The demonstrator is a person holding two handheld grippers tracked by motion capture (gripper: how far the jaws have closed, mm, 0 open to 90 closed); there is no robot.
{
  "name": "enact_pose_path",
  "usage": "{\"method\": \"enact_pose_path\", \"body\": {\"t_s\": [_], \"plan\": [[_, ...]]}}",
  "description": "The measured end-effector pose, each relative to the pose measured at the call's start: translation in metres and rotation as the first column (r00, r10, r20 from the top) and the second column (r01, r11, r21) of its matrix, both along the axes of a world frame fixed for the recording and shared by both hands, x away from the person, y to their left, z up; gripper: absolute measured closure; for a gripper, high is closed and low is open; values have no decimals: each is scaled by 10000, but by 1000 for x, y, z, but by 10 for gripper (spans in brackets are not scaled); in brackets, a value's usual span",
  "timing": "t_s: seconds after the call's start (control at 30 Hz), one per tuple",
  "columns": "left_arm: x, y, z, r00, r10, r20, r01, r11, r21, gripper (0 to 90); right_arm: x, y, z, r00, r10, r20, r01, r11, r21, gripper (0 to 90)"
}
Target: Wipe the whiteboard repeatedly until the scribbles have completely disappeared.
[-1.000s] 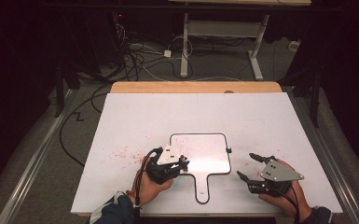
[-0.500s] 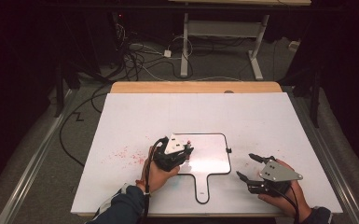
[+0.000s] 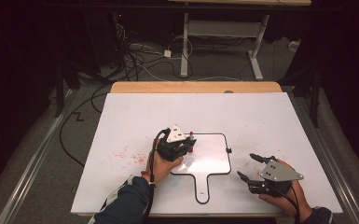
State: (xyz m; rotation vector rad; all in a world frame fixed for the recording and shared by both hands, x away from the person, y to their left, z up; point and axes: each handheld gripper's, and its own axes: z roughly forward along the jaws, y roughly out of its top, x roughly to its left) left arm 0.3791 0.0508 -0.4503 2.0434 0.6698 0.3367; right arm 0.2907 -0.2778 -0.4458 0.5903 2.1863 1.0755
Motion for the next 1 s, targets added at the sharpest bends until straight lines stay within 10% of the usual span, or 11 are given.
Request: {"method": "enact_pose_path", "body": {"t_s": [0.23,0.67,1.0], "plan": [[-28,-1,5,9985,-480,255,459,9958,798,788,-1,0,1,10000,0,36,0,10000,24,289],[26,-10,-3,9978,482,446,-481,9988,-51,788,1,2,0,10000,89,-9,-89,10000,22,292],[13,-15,4,9996,-267,85,263,9986,463,788,-1,-1,0,10000,15,11,-15,10000,11,290]]}}
